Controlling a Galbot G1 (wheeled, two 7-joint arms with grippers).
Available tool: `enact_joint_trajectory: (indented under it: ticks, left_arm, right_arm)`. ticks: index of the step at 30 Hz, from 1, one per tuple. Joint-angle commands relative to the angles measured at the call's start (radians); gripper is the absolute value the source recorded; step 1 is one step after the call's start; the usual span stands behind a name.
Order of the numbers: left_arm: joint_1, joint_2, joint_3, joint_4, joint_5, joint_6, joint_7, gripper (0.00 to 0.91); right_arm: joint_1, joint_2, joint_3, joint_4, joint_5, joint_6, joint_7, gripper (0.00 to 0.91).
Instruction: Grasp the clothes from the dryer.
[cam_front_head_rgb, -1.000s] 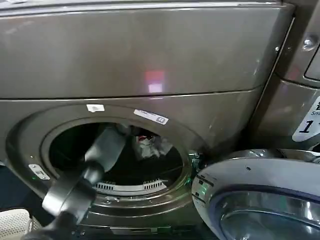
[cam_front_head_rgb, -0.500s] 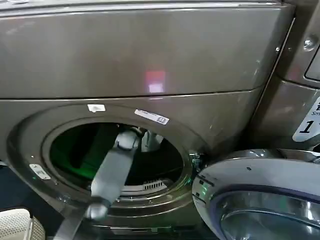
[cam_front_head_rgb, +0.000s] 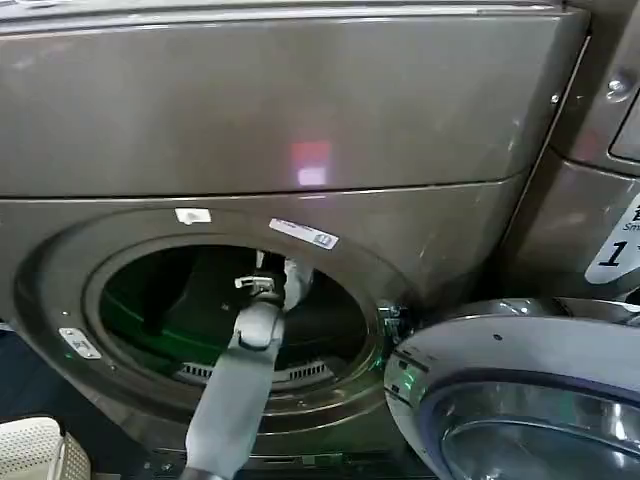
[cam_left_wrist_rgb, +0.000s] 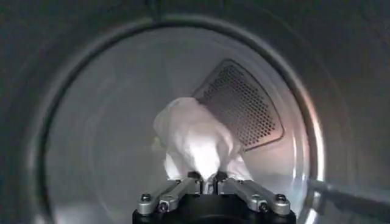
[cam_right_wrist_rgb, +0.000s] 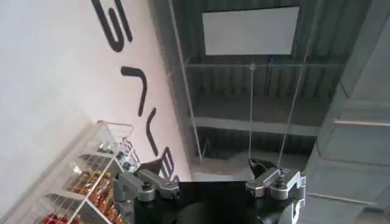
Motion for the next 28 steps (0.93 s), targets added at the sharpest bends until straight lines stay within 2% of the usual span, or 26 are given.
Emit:
enact_joint_trajectory:
  ticks: [1,28]
  left_arm:
    - [0.067,-0.016,-0.013,-0.078,0.004,-0.003,-0.067,0.0]
    - [0.08,-0.006,-0.009,-0.108,-0.028,0.032,-0.064,0.0]
  right_arm:
    - [-0.002,-0.005,0.002,-0.002,0.013,0.005,0.005,0.907]
    - [0.0,-0.002,0.016,-0.009,-0.008,0.004,-0.015,0.907]
